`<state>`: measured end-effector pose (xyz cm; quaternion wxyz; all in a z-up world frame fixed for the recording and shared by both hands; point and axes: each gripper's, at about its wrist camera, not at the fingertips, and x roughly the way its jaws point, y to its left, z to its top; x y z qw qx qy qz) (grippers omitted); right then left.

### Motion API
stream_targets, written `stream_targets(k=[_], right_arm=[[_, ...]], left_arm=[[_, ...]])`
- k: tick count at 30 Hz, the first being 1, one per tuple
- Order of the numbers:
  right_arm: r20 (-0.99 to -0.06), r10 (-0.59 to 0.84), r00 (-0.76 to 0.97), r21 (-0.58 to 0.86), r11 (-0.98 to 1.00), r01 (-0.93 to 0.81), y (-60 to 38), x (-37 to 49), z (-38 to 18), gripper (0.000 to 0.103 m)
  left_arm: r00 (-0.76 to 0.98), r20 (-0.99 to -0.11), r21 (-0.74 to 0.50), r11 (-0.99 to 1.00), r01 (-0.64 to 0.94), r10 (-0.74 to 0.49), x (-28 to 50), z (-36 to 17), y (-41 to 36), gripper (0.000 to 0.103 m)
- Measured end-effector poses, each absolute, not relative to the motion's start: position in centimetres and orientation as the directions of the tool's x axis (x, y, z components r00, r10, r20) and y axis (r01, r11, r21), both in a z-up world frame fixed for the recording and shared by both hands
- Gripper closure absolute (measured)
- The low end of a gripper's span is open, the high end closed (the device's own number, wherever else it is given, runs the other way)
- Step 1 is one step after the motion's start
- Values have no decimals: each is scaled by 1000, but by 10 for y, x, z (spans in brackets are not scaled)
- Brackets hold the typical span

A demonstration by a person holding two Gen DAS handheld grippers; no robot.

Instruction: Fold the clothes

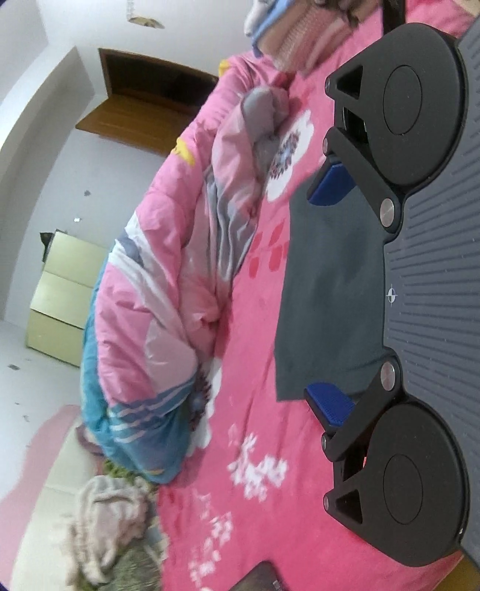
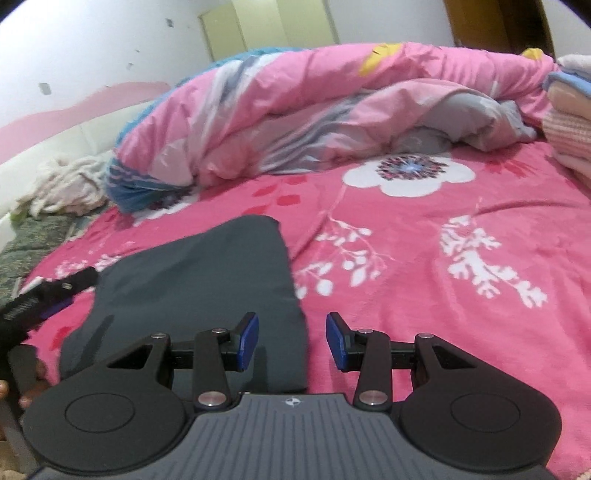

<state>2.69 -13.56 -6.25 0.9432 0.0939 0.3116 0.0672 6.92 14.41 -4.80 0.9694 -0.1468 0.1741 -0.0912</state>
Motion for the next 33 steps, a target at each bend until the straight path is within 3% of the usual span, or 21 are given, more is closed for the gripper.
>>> stream_targets(k=[4,12,14,22,24,25,33], right_arm=[[-645,52,763,139,989,50,-142,40,-77,60],[-656,15,755,71,997,42,-139,43,-89,59],[-656,51,753,95,995,15,-139,43,-89,33],[-673,83,735,139,990,15,-139,48,-87,19],[-675,107,730,174,985,16,-142,48,-86,10],[-677,125,725,199,980,16,-144,49,-87,0],[-692,116,712,202,979,37,-142,50,-87,0]], left_arm=[[912,-331,-299,944,140,-241,73,-47,134,0],[854,-494,-148,984,102,-163,88,-61,105,0],[846,-511,-141,986,93,-153,89,-63,104,0],[834,-539,-108,992,68,-116,90,-67,97,0],[831,-544,-105,992,64,-111,90,-67,97,0],[830,-547,-101,993,62,-107,90,-67,96,0],[822,-564,-83,996,44,-83,92,-67,92,0]])
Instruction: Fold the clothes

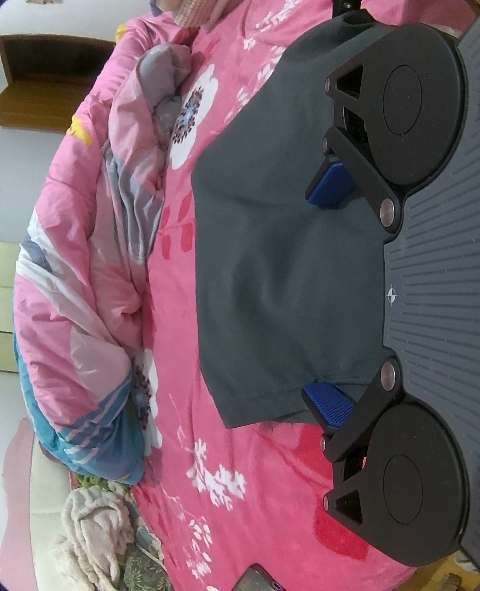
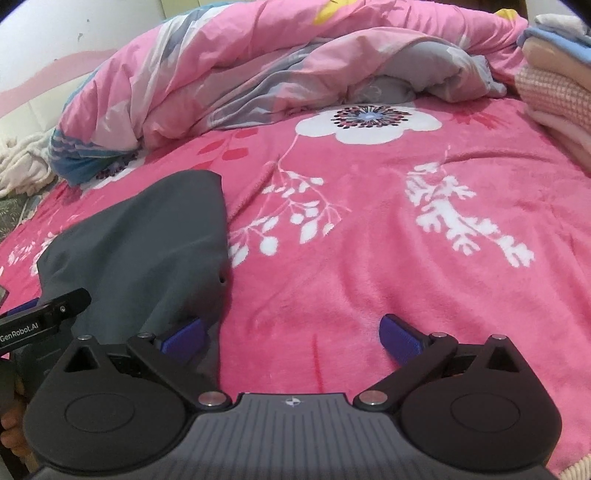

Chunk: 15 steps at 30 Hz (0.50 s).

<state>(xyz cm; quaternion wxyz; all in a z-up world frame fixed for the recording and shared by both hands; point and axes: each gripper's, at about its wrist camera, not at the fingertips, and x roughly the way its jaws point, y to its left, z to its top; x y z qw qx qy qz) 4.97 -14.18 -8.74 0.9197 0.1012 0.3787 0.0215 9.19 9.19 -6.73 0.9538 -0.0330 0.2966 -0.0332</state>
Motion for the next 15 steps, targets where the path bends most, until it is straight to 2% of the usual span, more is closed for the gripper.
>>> stream_targets(k=[5,15], right_arm=[[-700,130,702,236,970,55,-147,50,-85,0],[-676,236,698,428,897,111,-175,52,-84,0]], left_arm=[[818,-571,-91,995,29,-76,93,-67,92,0],[800,-597,-117,993,-7,-65,95,-66,92,0]])
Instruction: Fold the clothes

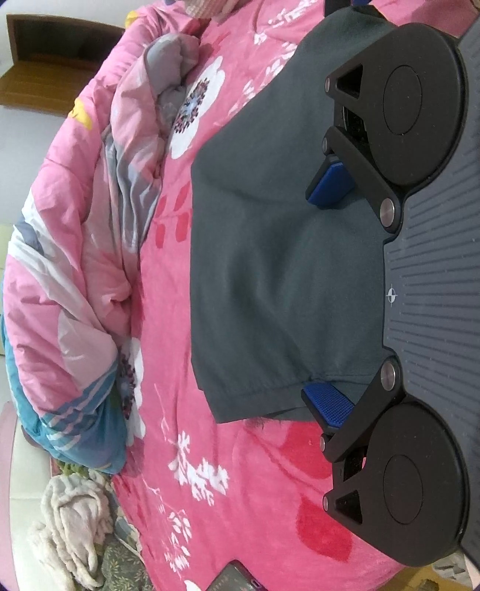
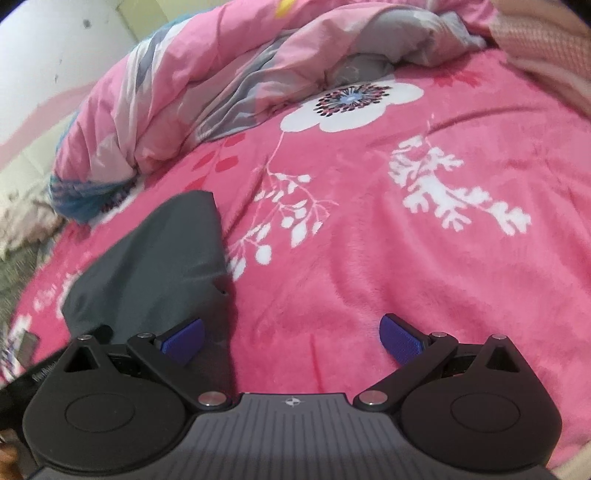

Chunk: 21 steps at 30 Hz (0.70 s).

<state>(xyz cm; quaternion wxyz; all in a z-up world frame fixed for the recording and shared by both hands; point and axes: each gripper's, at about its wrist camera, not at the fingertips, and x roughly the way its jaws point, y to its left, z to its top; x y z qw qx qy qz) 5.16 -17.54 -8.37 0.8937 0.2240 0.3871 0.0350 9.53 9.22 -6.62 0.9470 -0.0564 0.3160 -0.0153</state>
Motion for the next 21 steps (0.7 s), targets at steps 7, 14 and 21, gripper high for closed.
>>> stream_targets(k=[7,14,21], right_arm=[[-617,307,725,536,838,101,-192,47,-89,0],[-630,302,715,495,866,69,-186,49,-87,0],[-684,297,666,477,873,100,-182,63,-80,0]], left_arm=[[795,-605,-106,994,-13,-54,95,-66,91,0],[792,-608,-110,994,-11,-58,95,-66,92,0],[796,-600,-121,993,8,-79,94,-66,95,0]])
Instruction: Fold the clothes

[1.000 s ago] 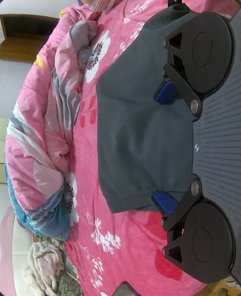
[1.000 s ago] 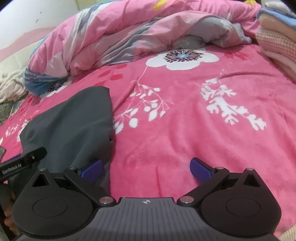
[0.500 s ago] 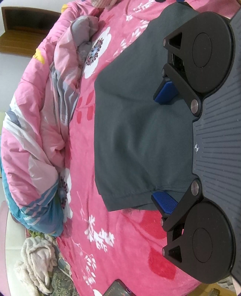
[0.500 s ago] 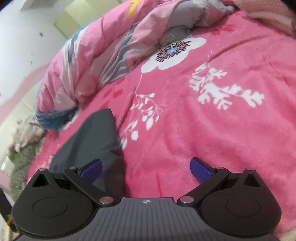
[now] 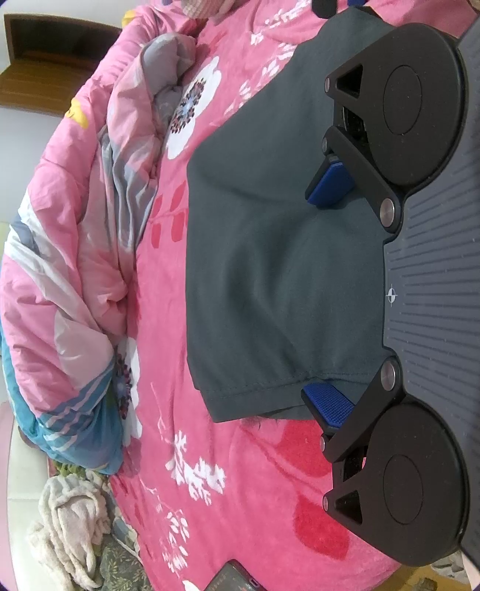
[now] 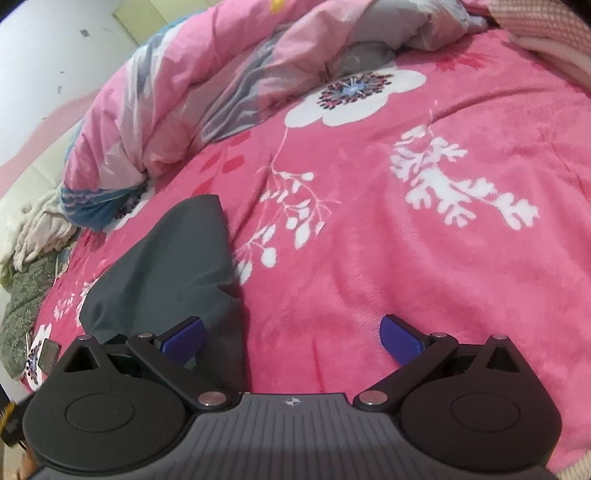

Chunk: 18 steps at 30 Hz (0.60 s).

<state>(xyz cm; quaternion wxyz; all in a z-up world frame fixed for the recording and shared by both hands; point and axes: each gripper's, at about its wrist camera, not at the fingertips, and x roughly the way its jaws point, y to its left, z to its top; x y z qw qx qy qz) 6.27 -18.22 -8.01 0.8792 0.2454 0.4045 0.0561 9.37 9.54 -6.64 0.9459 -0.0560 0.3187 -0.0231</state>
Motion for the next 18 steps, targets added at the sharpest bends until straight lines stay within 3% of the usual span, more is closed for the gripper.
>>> stream_targets(k=[4,11,18], right_arm=[[-648,348,677,516,855,54,-182,68,-73,0],[-562,457,689,538,835,-115,-170,97,-61,1],[-578,585,569,597,779,-194,-164,154,-83,15]], left_arm=[[814,-565,-164,985,53,-138,89,-66,107,0],[874,-376,-470,877,106,-307,68,-52,163,0],[812,-472,-533,845,46,-342,77,-64,191,0]])
